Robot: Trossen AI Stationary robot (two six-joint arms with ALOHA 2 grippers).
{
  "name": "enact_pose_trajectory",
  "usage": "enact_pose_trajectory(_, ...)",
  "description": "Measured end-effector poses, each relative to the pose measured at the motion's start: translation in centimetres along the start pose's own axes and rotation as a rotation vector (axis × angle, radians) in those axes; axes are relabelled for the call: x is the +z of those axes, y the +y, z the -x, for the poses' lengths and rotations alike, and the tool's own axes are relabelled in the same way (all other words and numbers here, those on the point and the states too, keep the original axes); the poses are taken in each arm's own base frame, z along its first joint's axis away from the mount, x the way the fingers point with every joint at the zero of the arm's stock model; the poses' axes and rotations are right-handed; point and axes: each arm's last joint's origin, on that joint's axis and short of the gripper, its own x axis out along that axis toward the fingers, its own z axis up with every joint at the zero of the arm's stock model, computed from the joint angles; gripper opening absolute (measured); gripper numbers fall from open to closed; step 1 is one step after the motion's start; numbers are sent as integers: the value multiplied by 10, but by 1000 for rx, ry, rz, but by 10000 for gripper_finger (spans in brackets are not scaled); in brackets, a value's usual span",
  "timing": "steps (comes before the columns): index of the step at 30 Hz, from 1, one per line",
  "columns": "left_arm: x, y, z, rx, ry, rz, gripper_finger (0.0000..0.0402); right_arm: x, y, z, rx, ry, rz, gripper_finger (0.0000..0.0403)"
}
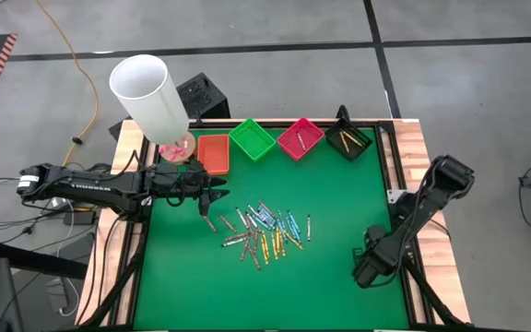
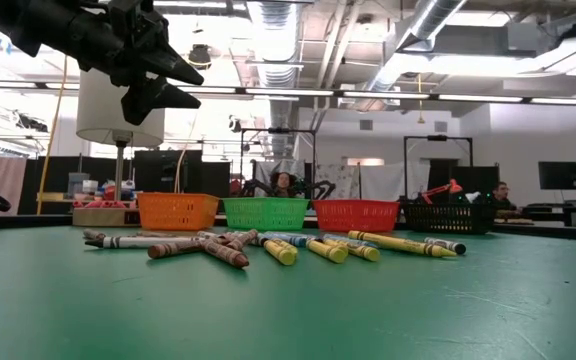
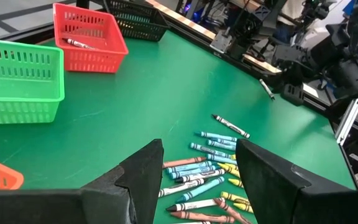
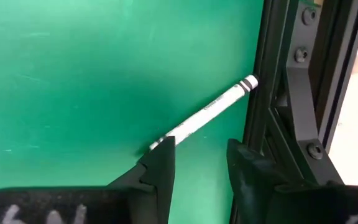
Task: Sort crayons
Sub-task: Put the black crayon into the red bin
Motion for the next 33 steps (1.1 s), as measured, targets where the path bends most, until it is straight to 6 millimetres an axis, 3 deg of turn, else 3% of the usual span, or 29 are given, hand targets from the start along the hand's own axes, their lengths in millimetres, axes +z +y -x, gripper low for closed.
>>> enact_pose_trajectory(17, 0, 0, 0, 1, 1, 0, 192, -6, 16, -26, -133, -77, -7, 64)
enact_pose_trajectory(27, 0, 0, 0, 14, -7, 2, 192, 14, 34, -11, -39, -225, 60, 60)
enact_pose_trajectory(33, 0, 1, 0, 17, -4, 2, 192, 18, 49, 10, 70, -337, 194, 60)
